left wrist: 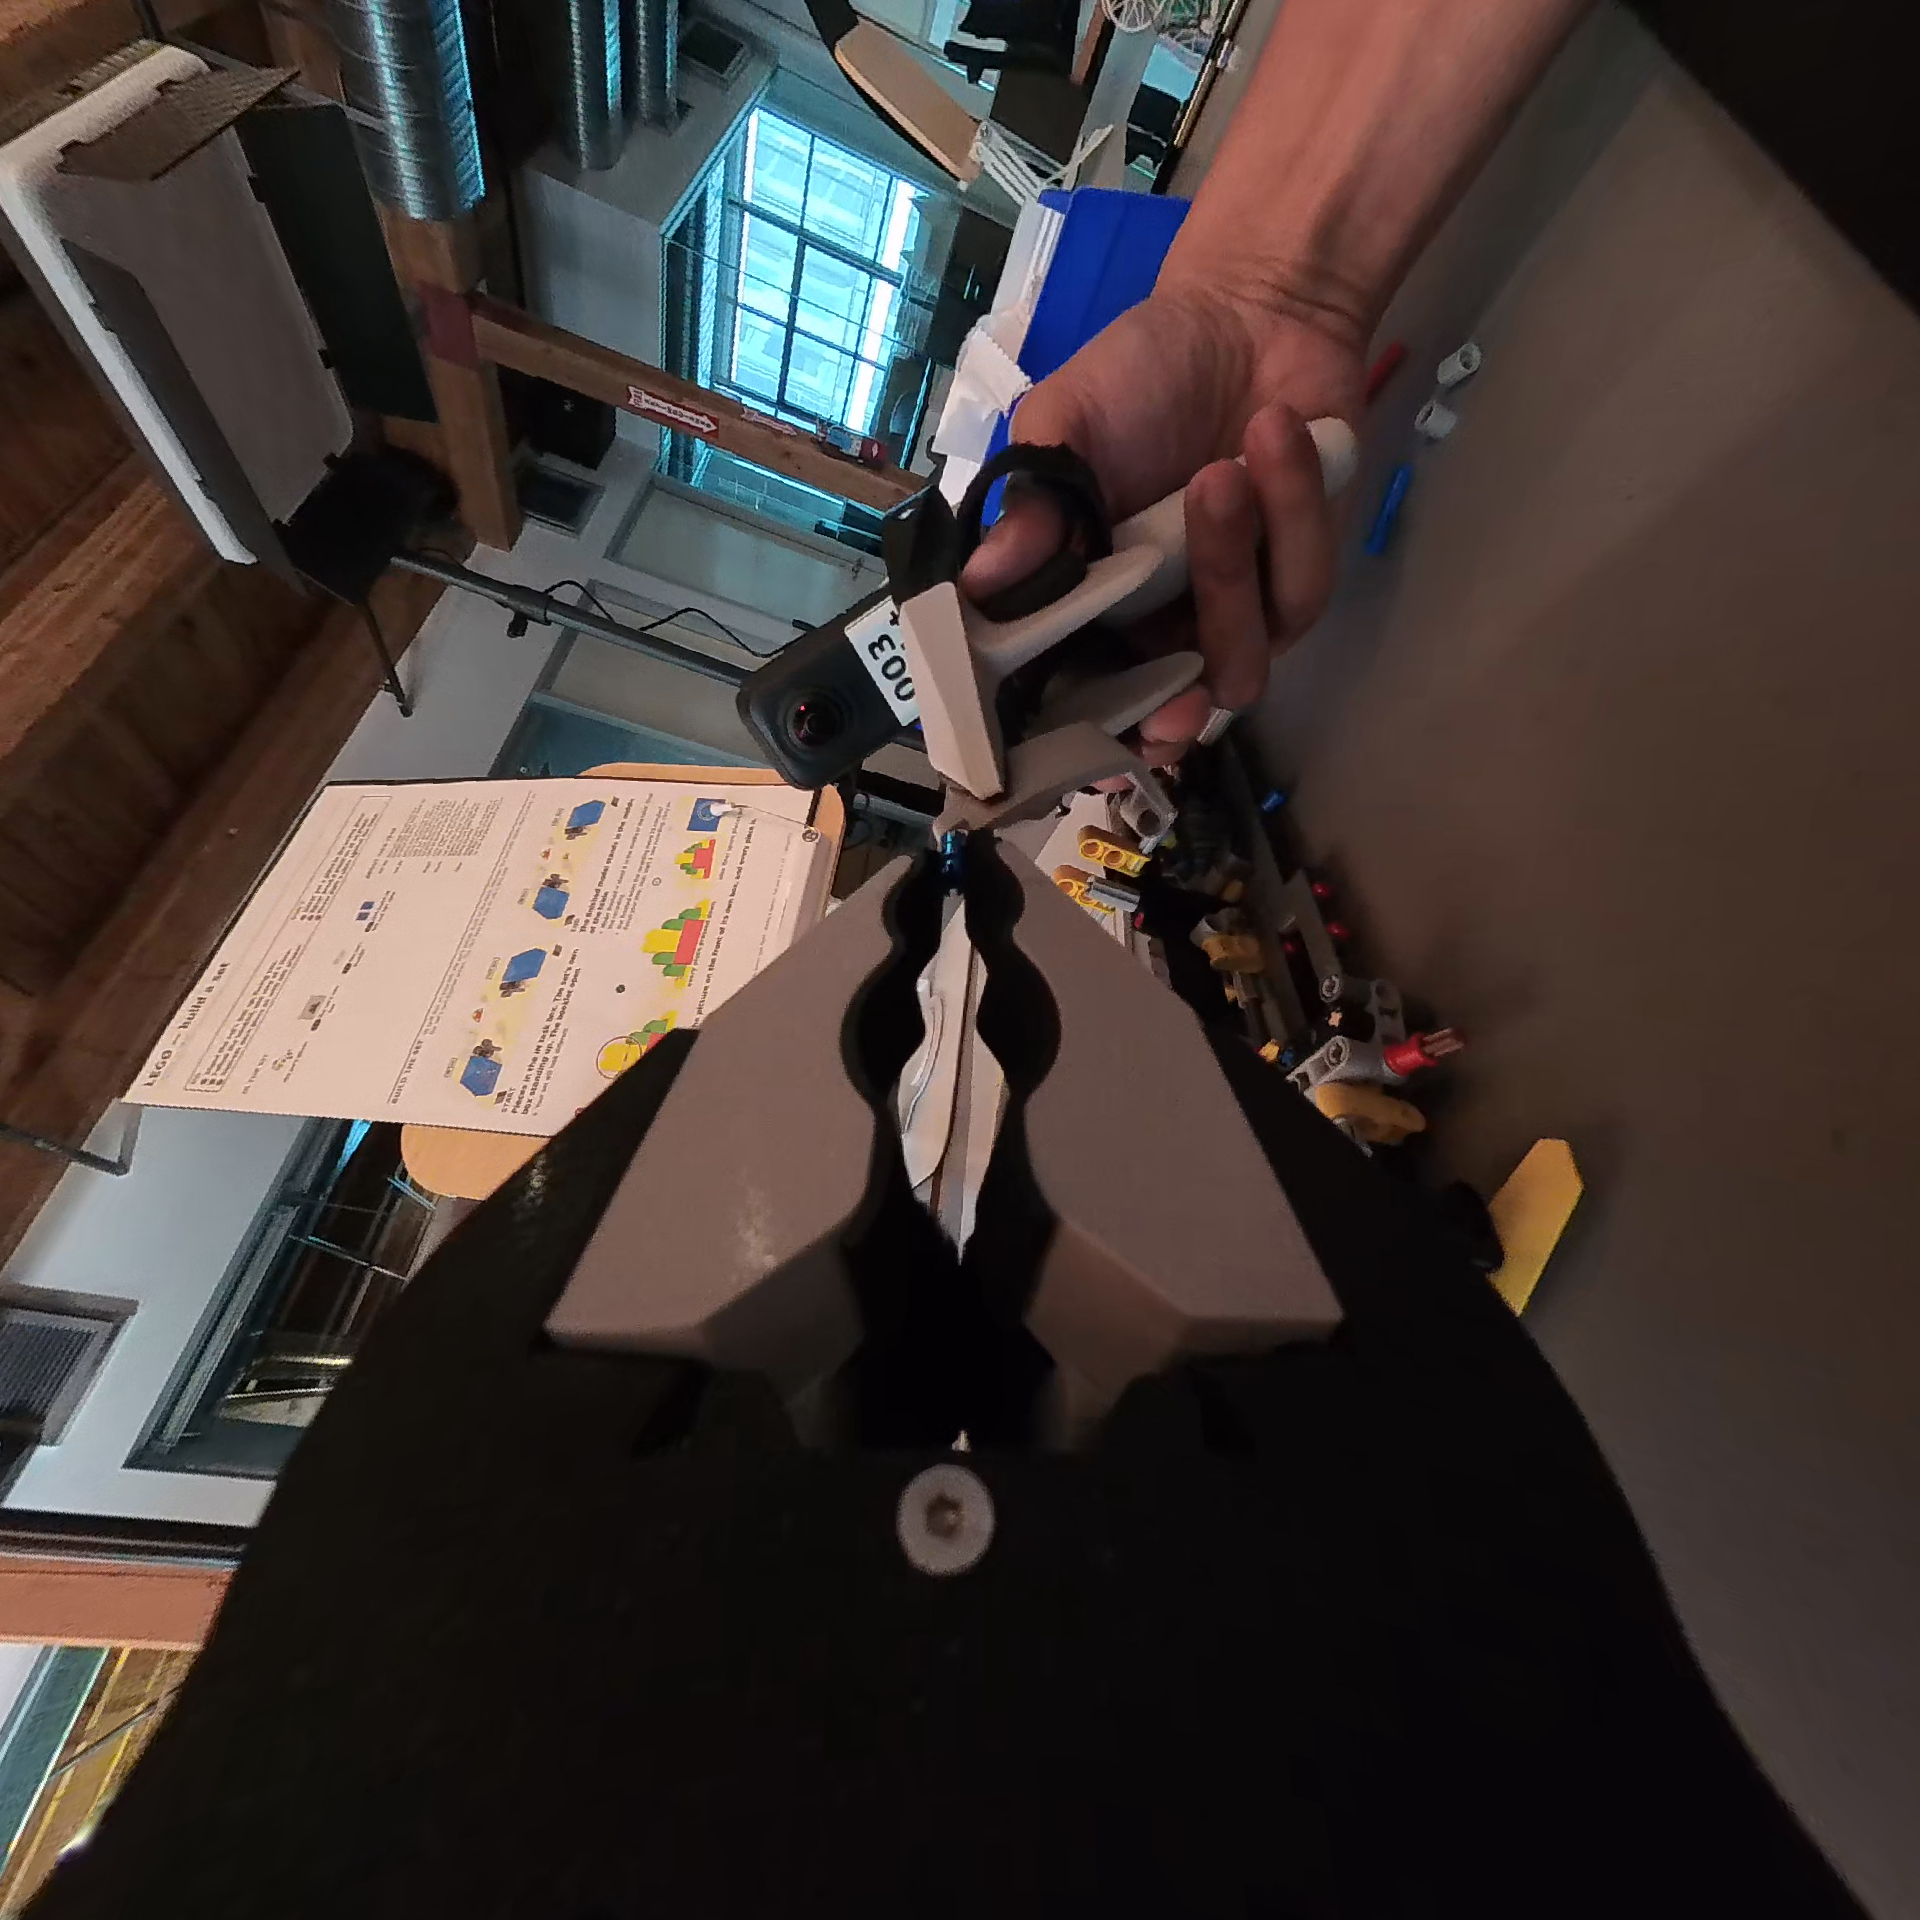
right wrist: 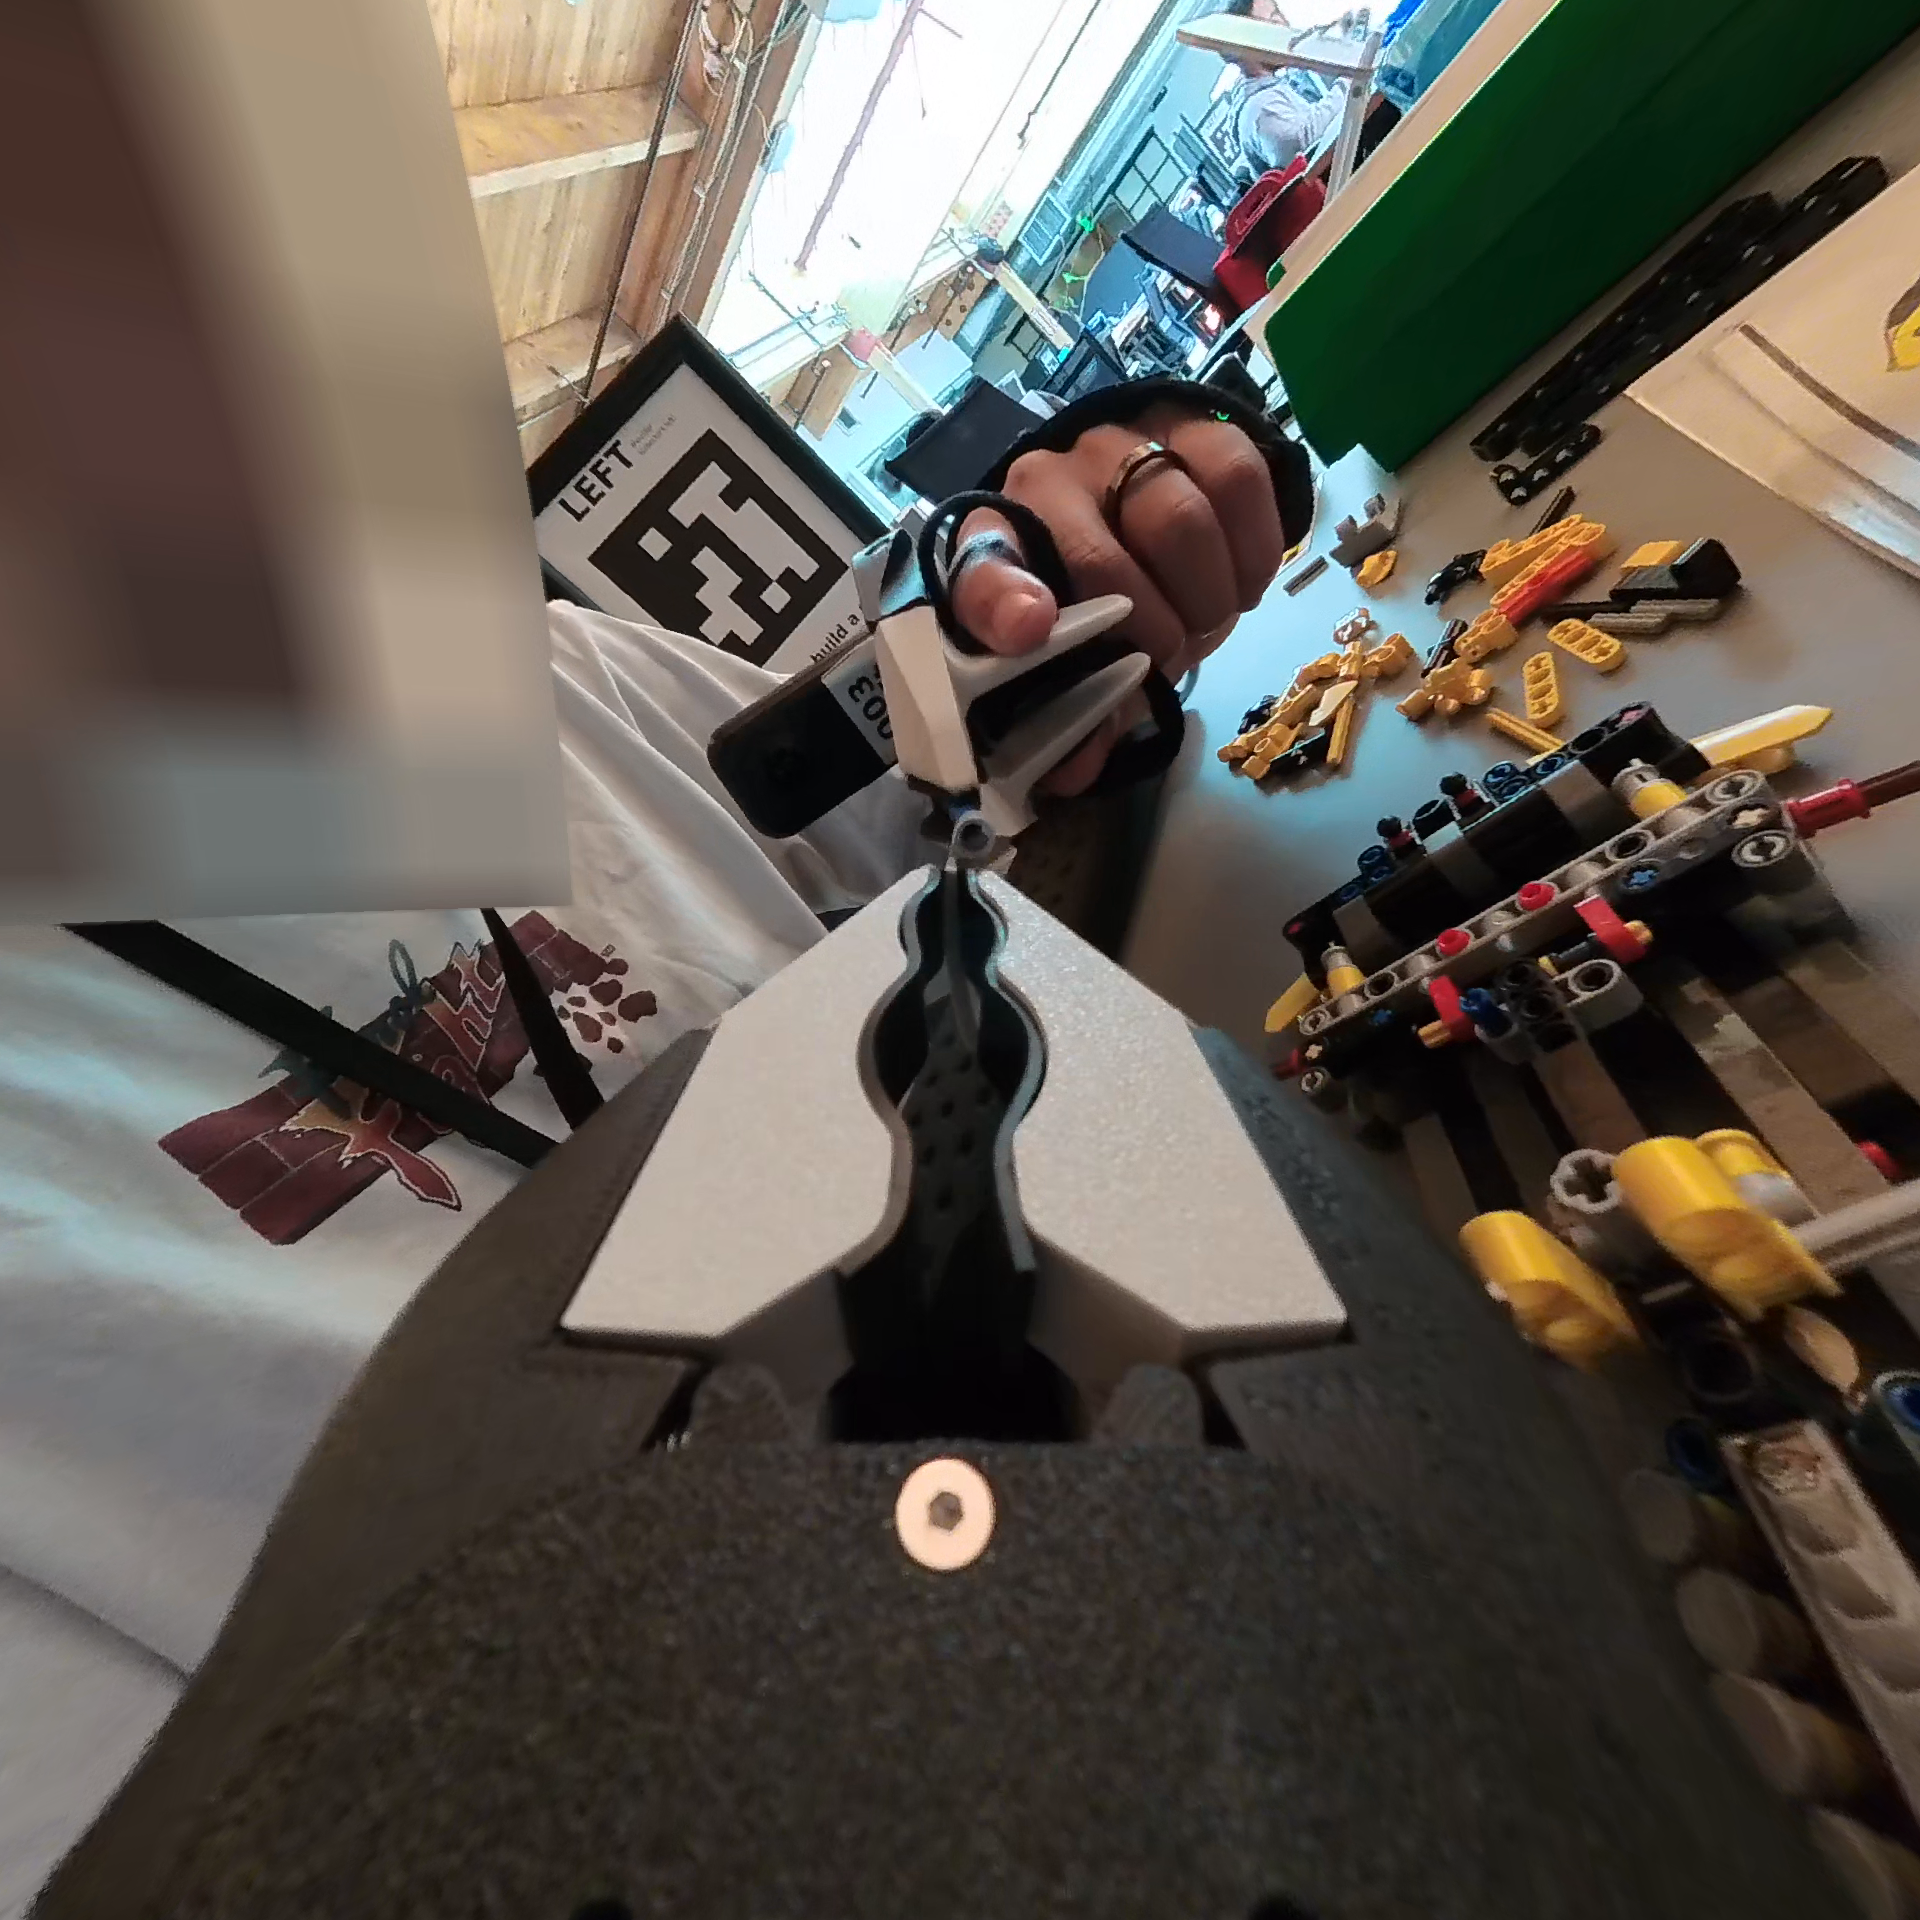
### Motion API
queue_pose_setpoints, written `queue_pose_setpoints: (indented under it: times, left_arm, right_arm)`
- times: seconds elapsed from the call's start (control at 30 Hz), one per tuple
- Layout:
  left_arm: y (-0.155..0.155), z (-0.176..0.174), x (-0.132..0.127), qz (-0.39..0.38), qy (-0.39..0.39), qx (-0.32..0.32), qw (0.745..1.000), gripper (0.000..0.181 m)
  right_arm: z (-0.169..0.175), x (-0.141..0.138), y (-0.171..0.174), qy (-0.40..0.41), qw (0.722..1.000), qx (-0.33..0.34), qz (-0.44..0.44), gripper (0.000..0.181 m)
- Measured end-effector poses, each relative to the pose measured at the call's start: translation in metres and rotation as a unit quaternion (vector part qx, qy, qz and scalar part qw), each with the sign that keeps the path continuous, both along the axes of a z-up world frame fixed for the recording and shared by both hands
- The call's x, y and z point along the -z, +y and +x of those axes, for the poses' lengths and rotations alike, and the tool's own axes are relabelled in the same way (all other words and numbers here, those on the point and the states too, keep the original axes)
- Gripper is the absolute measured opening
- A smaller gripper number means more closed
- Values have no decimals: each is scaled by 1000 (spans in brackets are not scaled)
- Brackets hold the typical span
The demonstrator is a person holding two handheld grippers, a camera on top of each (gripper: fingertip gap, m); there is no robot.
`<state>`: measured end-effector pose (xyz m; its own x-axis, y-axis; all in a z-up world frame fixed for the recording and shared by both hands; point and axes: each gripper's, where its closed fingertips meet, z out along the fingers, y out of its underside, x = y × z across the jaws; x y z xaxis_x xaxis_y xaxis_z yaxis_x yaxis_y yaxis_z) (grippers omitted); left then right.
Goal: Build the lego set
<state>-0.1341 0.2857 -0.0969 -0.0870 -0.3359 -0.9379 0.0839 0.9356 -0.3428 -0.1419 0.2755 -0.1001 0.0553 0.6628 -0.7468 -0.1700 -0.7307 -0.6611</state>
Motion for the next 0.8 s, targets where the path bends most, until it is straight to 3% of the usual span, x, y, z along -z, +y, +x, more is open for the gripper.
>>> queue_pose_setpoints:
  times: [0.43,0.8]
  left_arm:
    - [-1,1,1,-32,9,5,999,3]
    - [-2,2,13,28,28,-12,999,3]
  right_arm:
    - [-1,-2,-1,14,1000,-8,-6,1]
    - [0,10,-5,-6,999,-24,-33,1]
